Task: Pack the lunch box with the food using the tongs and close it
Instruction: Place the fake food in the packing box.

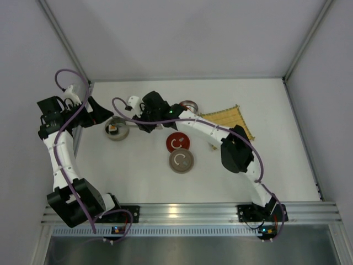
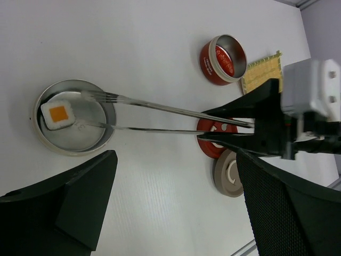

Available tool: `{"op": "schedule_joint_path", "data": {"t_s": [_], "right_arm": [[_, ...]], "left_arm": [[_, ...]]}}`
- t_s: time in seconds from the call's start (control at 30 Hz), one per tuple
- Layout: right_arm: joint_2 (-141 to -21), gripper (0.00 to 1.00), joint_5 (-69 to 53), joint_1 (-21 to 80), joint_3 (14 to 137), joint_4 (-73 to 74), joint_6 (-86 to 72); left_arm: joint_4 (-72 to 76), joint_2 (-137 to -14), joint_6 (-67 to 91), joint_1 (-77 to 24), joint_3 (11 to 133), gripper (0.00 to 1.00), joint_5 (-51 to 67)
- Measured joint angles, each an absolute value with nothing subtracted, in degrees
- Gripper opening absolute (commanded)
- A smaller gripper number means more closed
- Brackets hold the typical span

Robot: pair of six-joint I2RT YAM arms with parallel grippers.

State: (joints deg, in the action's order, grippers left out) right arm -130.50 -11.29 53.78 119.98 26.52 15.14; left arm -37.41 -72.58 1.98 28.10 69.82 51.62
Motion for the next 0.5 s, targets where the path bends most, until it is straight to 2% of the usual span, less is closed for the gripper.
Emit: {"op": "schedule_joint_path", "data": {"t_s": [0.27,0.5], "right_arm": [[-113.6,0.32,-13.3,49.4,107.2,27.9,14.9],[-96.7,0.31,-14.9,38.3,91.8,30.7,15.4]], "left_arm": [[-38.8,-71.6,-1.3,28.1,70.1,0.98,51.5],[-41.6,-70.8,-5.4,24.7,70.1,0.98,48.8]]}}
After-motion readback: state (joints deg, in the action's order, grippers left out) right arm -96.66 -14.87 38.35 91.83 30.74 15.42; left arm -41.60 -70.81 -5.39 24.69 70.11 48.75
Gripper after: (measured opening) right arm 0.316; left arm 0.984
